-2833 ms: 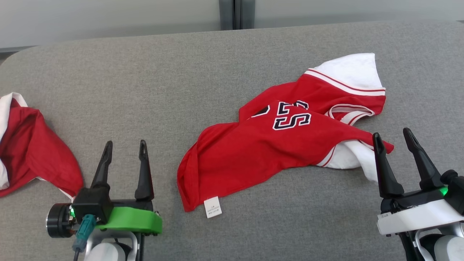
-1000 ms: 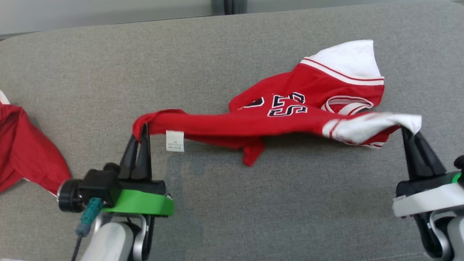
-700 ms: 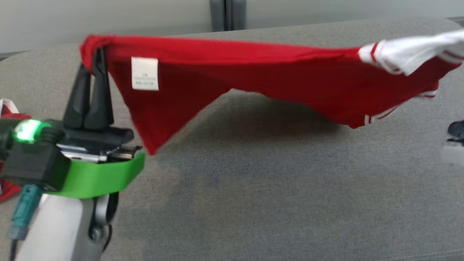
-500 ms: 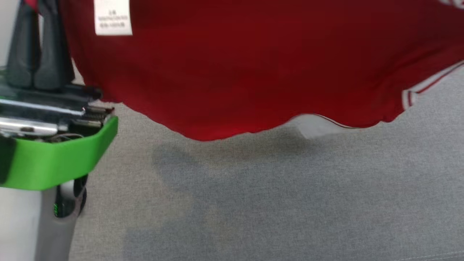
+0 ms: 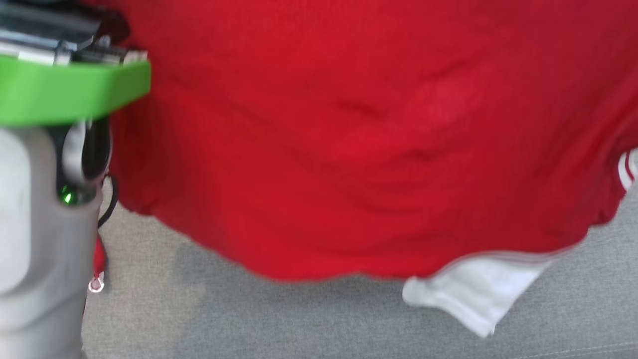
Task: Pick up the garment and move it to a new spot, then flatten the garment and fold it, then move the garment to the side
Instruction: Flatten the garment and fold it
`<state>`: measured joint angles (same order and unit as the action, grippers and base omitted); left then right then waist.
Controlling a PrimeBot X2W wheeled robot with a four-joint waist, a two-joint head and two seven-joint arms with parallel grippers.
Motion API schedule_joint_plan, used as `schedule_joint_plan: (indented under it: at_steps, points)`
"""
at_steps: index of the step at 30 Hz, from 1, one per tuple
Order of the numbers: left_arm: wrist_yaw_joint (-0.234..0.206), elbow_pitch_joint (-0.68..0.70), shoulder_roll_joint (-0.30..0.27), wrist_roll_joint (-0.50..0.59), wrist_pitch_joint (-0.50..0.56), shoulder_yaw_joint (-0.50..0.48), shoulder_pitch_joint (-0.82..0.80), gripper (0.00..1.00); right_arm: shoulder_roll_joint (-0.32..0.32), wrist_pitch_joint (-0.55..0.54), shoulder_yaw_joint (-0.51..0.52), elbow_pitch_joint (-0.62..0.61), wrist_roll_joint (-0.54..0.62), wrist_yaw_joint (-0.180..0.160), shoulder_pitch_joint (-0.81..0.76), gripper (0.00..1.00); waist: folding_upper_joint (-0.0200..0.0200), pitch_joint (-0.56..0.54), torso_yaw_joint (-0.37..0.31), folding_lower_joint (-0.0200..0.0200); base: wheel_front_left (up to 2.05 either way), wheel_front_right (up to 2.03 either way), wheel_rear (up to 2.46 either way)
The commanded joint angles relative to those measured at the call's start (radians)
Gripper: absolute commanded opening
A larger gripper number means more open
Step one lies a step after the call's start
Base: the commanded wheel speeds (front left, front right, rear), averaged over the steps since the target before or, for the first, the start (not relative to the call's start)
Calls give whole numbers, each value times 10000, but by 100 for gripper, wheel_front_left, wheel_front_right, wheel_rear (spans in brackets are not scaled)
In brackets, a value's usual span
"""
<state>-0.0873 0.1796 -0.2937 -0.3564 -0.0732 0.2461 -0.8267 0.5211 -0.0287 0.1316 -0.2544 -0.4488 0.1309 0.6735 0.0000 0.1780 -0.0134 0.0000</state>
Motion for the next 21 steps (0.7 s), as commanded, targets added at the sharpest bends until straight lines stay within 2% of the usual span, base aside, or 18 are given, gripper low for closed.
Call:
schedule_joint_plan:
  at_steps: [1, 6, 12, 17, 21]
  points:
    - [107, -613, 115, -95, -112, 1, -455, 0, 46, 99, -172, 383, -176, -2, 527, 0, 0, 492, 60, 0, 0, 0, 0]
    - [500, -3760, 658, -483, -884, -105, -2295, 0, 12, 456, -1253, 2409, -432, -4, 2676, 0, 0, 1017, 87, 0, 0, 0, 0]
    - [853, -6996, 854, -606, -1674, -448, -4288, 0, -487, 1244, -2431, 5082, -680, -9, 5087, 0, 0, 1184, -45, 0, 0, 0, 0]
    - [1119, -9311, 1103, -627, -1833, -363, -4492, 0, -1175, 1505, -3407, 7540, -857, -9, 5699, 0, 0, 1387, -131, 0, 0, 0, 0]
    - [1214, -11215, 1545, -976, -1909, -546, -3622, 0, -1834, 1772, -4206, 9470, -1185, -9, 5147, 0, 0, 1663, -177, 0, 0, 0, 0]
